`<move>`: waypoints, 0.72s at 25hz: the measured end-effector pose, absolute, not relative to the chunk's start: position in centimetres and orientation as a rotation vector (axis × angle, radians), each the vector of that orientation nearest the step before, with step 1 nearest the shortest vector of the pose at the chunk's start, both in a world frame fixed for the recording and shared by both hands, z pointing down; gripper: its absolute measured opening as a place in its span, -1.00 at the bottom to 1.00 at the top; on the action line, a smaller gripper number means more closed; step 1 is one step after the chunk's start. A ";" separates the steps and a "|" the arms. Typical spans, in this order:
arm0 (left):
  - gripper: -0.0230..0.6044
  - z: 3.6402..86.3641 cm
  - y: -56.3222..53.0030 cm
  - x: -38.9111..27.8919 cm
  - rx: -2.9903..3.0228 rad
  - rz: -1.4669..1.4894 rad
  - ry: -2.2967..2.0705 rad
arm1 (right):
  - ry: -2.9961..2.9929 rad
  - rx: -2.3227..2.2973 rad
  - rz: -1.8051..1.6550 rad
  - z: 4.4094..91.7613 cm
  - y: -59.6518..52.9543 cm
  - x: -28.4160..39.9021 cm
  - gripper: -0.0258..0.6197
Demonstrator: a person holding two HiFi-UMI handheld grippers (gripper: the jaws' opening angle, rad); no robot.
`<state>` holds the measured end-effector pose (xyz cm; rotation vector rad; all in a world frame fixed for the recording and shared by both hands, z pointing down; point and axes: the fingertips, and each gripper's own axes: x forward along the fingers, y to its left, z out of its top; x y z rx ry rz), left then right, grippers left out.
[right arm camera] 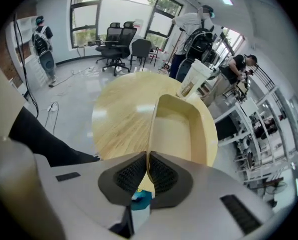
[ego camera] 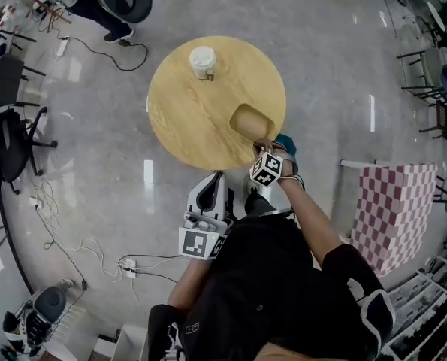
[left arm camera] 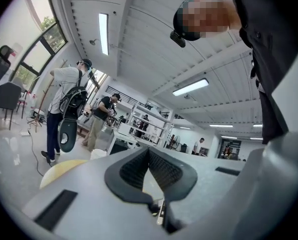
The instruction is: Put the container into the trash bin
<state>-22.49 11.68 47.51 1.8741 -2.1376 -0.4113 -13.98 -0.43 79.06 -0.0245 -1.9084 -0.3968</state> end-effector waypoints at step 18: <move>-0.90 46.4 0.6 -6.6 2.310 -0.335 -1.708 | -1.985 0.498 -0.039 71.5 -2.1 7.9 -0.80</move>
